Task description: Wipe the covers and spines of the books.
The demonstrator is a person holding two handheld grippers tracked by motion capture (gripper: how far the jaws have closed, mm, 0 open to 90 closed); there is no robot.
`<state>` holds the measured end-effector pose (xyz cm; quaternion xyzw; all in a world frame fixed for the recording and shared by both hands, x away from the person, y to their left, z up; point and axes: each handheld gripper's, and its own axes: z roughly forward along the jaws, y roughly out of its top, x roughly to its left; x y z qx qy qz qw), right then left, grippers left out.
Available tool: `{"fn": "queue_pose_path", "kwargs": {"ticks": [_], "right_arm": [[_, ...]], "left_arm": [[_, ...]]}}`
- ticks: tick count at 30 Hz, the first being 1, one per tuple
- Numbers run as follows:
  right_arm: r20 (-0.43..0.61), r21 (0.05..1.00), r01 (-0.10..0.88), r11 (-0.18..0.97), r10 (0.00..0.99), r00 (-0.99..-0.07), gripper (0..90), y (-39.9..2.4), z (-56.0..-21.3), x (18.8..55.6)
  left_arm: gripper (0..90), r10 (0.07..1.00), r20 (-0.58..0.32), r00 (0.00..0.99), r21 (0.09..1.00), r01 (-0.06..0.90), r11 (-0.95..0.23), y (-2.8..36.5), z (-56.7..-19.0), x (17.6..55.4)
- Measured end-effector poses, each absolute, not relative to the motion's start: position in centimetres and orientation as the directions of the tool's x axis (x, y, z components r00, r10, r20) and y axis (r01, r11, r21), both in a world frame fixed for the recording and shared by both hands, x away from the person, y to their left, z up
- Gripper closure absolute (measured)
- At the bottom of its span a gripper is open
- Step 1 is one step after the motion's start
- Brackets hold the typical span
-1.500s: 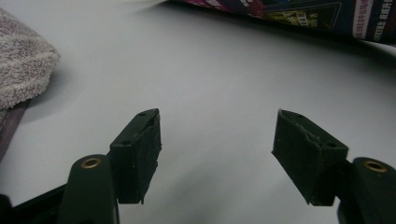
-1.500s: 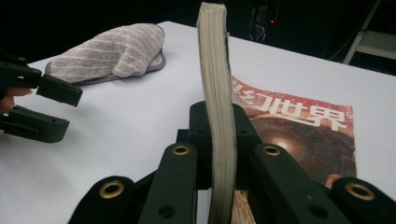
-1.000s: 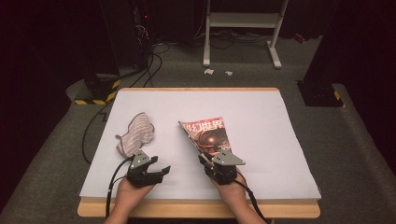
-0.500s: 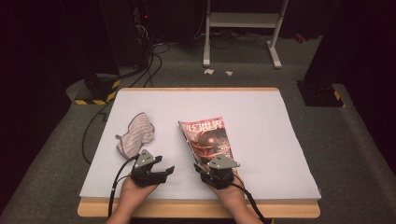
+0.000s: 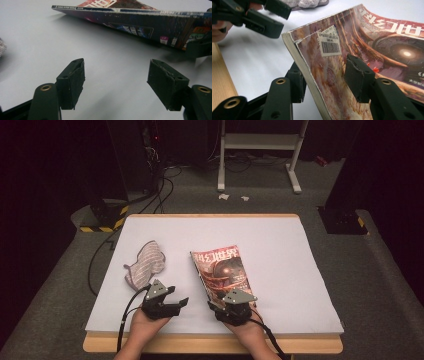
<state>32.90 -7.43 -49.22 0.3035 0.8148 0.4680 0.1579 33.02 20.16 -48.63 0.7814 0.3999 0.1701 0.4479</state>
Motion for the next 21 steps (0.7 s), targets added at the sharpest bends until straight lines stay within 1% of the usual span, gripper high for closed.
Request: {"fn": "queue_pose_path", "kwargs": {"ticks": [14,21], "right_arm": [[0.04,0.853,0.342,0.395,0.602,-0.797,49.1,-7.2,-49.5,32.5],[0.058,0.854,0.347,0.388,0.59,-0.805,47.1,-5.9,-49.4,33.8]], "left_arm": [[30.0,0.78,-0.088,0.619,0.832,0.476,-0.283,20.2,-48.7,33.1],[30.0,0.794,-0.092,0.6,0.834,0.483,-0.268,21.0,-48.7,32.8]]}}
